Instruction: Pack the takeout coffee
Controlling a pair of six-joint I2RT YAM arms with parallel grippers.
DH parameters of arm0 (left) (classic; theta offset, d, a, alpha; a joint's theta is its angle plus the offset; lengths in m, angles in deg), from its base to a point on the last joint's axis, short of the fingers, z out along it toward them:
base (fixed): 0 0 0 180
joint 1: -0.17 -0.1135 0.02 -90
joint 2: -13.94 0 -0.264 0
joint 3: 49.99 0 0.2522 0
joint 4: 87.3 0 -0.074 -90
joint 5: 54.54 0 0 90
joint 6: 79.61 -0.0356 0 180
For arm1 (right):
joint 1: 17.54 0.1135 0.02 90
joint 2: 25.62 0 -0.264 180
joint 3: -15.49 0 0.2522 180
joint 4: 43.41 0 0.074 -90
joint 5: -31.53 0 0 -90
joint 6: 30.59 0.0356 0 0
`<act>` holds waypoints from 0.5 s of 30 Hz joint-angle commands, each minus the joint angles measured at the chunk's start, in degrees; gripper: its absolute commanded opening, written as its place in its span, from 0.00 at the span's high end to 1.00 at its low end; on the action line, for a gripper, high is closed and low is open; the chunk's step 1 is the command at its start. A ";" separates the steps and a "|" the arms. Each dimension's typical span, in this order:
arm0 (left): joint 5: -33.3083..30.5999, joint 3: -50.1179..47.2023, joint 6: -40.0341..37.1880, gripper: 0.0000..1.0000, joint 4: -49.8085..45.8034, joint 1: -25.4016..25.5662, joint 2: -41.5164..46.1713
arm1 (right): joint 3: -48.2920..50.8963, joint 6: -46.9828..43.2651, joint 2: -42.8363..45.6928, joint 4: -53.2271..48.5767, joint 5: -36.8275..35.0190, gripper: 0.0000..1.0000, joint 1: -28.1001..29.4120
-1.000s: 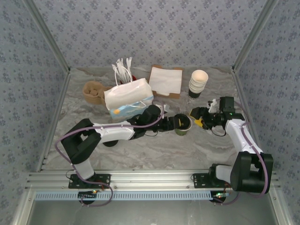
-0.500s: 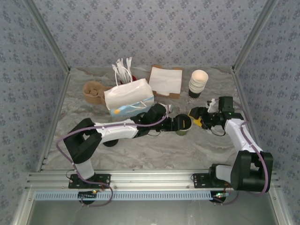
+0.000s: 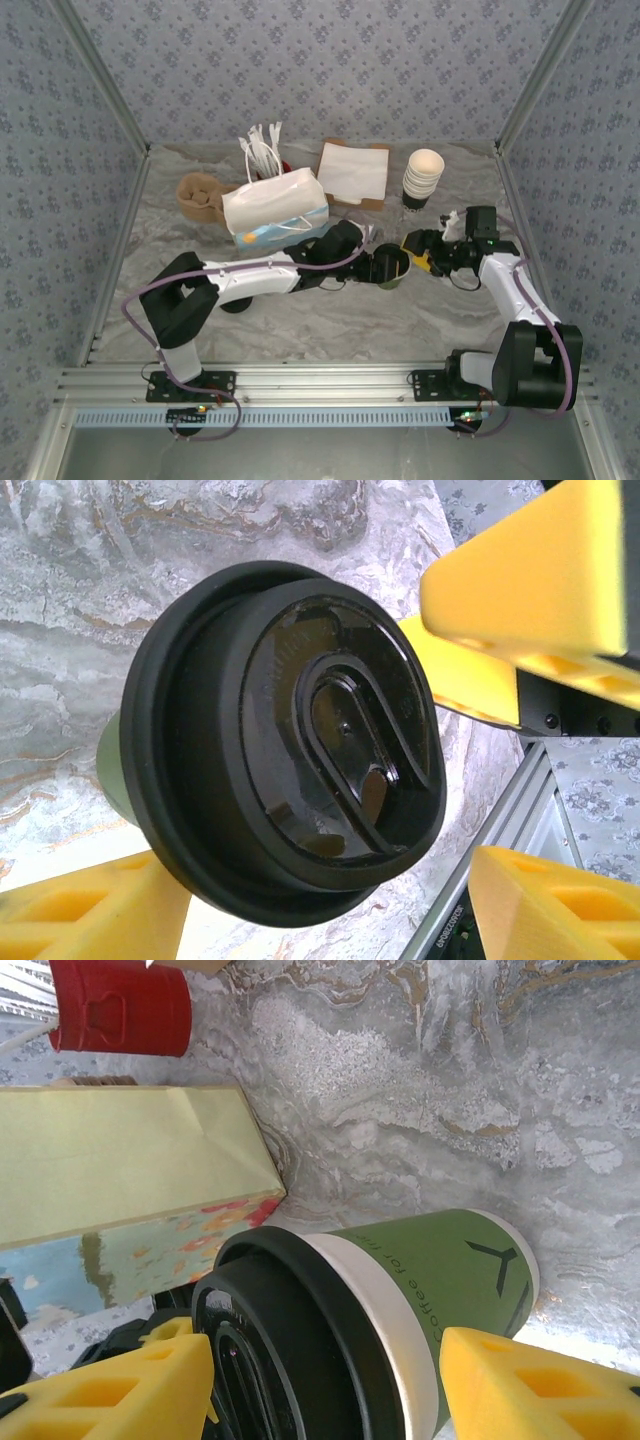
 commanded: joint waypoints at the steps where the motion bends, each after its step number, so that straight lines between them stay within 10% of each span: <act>1: -0.58 2.40 -2.68 0.24 -1.90 0.18 -0.59 | -0.58 -2.68 0.66 -2.94 -1.21 0.36 0.41; 15: -3.63 6.25 -5.59 0.19 -8.45 0.41 -1.03 | -1.13 -3.02 1.57 -3.92 -1.47 0.36 0.39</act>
